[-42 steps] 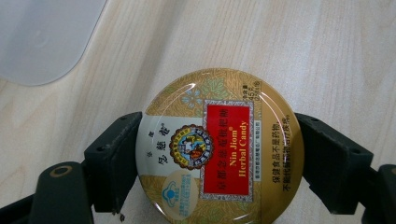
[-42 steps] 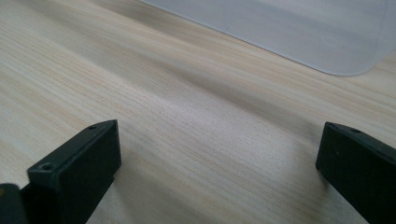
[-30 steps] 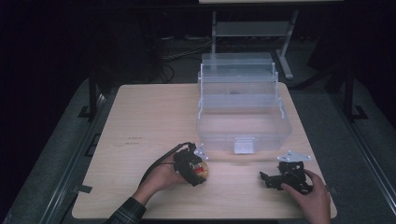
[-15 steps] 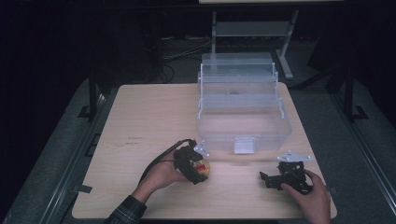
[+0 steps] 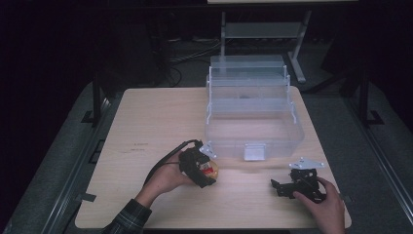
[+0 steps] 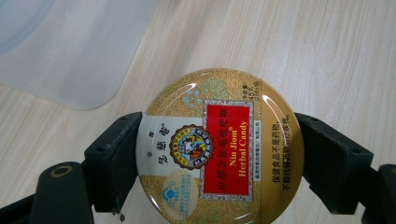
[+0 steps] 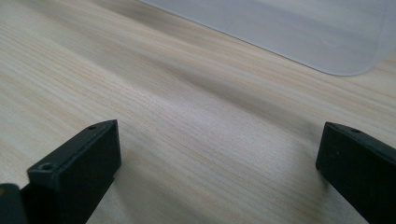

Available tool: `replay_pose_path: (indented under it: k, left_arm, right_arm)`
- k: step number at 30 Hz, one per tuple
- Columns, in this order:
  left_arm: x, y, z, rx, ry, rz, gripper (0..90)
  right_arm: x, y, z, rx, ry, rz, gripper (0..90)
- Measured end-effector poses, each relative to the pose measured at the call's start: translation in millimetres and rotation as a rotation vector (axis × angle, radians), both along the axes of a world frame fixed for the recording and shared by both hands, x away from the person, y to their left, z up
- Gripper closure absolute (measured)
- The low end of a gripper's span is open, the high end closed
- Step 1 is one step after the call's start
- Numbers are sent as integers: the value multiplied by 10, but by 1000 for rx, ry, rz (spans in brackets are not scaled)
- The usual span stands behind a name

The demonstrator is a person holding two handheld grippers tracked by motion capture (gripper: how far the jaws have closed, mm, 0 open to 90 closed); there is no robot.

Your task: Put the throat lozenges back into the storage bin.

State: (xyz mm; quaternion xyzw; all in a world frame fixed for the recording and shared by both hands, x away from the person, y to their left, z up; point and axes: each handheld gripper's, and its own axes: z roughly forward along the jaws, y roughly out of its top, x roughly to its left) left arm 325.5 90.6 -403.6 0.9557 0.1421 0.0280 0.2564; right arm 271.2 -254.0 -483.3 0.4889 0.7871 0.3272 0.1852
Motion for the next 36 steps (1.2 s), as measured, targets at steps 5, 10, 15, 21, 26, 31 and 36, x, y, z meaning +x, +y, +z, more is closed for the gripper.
replay_pose_path:
  k: [5,10,15,21,26,31,36]
  left_arm:
    - [17,-16,57,1,-2,-10,197]
    - [33,-43,104,-4,-4,-10,198]
    - [56,-64,150,-8,-9,-16,198]
    - [72,-99,209,-10,-13,-23,197]
    - [84,-120,246,-11,-14,-29,198]
    - [96,-143,282,-15,-12,-34,198]
    - [121,-155,328,-19,-13,-37,197]
  right_arm:
    - [0,0,0,1,0,0,0]
    - [0,0,1,1,1,1,0]
    - [-1,0,1,2,1,1,0]
    - [-1,-1,1,1,0,2,0]
    - [0,-1,1,0,-1,3,0]
    - [-1,-1,1,1,0,1,0]
    - [-2,0,1,0,-1,0,0]
